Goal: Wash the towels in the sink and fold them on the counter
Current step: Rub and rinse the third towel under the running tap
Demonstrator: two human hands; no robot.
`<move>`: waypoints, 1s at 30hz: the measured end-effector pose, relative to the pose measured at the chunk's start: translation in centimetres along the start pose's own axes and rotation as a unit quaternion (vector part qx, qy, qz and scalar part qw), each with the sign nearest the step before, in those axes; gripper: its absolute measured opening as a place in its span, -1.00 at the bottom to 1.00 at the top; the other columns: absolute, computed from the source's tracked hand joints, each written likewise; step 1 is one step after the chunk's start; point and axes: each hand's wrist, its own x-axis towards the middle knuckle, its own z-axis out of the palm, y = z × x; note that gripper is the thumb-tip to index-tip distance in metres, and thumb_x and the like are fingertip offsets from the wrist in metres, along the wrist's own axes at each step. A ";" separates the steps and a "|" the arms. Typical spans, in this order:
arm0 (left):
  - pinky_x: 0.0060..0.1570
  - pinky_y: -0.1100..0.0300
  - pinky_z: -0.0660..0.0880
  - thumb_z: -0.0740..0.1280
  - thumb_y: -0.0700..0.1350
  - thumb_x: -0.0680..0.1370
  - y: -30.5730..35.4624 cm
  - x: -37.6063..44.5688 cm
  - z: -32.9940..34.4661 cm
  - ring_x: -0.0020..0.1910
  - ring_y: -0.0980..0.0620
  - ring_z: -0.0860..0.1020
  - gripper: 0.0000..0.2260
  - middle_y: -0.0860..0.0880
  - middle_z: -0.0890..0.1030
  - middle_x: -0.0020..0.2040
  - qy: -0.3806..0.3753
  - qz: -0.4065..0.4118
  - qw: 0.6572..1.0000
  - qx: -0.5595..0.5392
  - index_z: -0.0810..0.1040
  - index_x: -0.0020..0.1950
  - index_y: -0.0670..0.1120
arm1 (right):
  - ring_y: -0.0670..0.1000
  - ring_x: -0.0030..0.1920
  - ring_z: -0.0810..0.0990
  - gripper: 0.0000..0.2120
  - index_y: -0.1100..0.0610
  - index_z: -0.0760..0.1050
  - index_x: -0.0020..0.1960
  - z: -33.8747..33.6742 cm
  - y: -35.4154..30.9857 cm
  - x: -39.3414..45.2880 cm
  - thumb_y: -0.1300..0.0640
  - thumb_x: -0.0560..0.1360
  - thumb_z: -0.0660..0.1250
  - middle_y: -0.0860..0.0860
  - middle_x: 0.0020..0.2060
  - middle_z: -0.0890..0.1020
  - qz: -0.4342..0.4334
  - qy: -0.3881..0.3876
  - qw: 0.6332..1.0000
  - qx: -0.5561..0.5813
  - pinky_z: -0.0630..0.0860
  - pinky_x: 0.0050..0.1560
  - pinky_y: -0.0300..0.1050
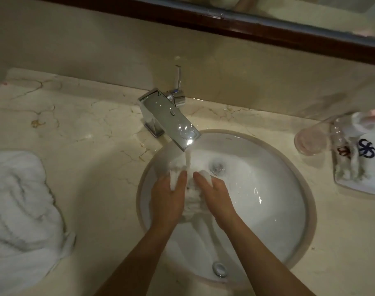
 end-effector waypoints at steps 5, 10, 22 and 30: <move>0.18 -0.13 0.53 0.11 -0.03 0.64 -4.3 0.5 2.5 0.18 -0.28 0.55 -0.58 -0.32 0.53 0.22 -0.021 -0.023 0.991 0.131 0.41 0.33 -0.32 | 0.23 0.33 0.48 -0.48 0.22 0.51 0.32 1.7 7.8 1.9 -0.13 0.60 0.10 0.19 0.32 0.53 -0.176 0.108 0.918 -0.340 0.45 0.31 0.17; -0.07 0.01 0.56 0.08 0.03 0.62 -7.5 2.4 4.6 0.15 -0.15 0.62 -0.52 -0.20 0.54 0.34 -0.021 0.140 0.925 0.352 0.29 0.48 -0.18 | 0.15 0.15 0.62 -0.58 0.22 0.56 0.26 3.8 10.2 5.0 0.02 0.56 0.13 0.11 0.20 0.64 -0.216 0.125 0.883 -0.397 0.55 0.09 0.08; -0.40 0.12 0.40 0.17 0.04 0.54 -7.6 8.8 7.8 -0.42 -0.11 0.58 -0.63 -0.08 0.59 -0.38 -0.038 0.160 0.906 0.390 0.61 -0.34 -0.10 | 0.10 -0.16 0.59 -0.74 0.05 0.50 -0.01 2.4 6.4 12.4 -0.14 0.56 0.20 0.02 -0.12 0.64 -0.077 0.143 0.931 -0.326 0.49 -0.10 -0.02; -0.17 0.31 0.42 0.12 -0.10 0.65 -3.2 4.6 4.4 -0.25 0.13 0.47 -0.69 0.05 0.51 -0.21 0.107 0.133 0.954 0.248 0.54 0.08 -0.29 | 0.10 -0.24 0.55 -0.73 0.14 0.55 -0.03 2.4 5.1 7.4 -0.02 0.57 0.19 0.04 -0.21 0.60 -0.239 0.205 0.927 -0.203 0.39 -0.23 -0.05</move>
